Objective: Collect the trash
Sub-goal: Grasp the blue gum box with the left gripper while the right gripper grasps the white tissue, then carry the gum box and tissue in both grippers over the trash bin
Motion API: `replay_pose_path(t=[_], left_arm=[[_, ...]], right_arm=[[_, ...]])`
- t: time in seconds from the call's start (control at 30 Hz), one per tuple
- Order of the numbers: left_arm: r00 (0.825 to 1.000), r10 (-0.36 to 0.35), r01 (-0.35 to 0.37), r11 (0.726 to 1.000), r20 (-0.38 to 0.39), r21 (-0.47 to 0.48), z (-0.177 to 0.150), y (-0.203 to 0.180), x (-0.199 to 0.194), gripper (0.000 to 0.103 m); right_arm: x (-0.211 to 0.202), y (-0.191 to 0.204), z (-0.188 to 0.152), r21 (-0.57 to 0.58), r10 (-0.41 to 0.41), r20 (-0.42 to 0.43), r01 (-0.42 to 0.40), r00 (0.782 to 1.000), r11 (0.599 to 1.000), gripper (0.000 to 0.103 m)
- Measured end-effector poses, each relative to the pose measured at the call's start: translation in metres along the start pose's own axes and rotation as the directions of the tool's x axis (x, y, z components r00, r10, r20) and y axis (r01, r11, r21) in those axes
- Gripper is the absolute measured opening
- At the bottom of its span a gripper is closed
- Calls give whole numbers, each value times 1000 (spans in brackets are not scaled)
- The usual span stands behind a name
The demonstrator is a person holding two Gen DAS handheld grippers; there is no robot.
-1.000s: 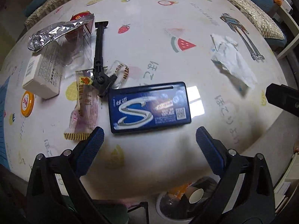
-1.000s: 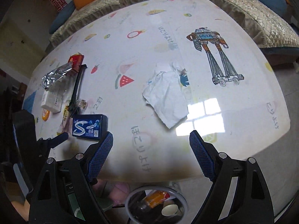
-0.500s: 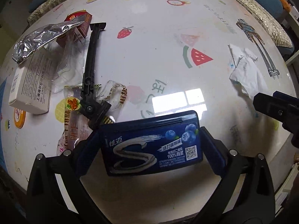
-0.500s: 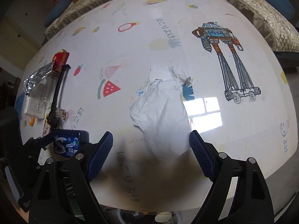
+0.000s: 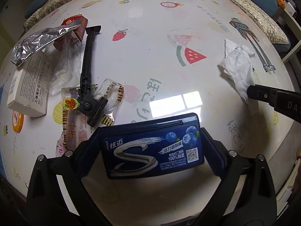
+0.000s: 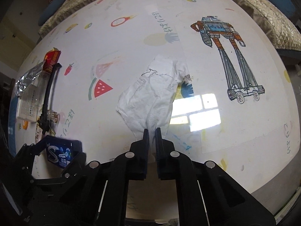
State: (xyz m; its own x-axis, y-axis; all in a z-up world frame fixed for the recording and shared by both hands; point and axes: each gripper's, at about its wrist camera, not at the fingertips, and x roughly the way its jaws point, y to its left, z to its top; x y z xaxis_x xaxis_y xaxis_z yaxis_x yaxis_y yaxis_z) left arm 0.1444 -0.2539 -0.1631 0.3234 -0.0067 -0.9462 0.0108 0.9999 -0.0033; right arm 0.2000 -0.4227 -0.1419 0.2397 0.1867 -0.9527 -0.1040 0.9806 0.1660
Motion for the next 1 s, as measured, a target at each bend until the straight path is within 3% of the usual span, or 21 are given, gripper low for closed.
replay_pose_path(t=[0.23,0.47,0.67,1.0], left_arm=[[999,-38,38,999,8,-5,-4,-1,-8,95],[996,-58,58,998,60,17,-7,-7,-45,95],[992,-94,89,995,89,53,-28,-20,-82,95],[982,-169,149,968,84,203,-119,-76,-122,95]], right_arm=[[-24,-3,-8,14,55,60,-55,997,998,2],[-76,-6,-37,-5,92,119,-92,989,996,2],[-121,-16,-98,-2,110,147,-111,983,994,2],[-164,-30,-223,45,100,148,-108,984,993,2]])
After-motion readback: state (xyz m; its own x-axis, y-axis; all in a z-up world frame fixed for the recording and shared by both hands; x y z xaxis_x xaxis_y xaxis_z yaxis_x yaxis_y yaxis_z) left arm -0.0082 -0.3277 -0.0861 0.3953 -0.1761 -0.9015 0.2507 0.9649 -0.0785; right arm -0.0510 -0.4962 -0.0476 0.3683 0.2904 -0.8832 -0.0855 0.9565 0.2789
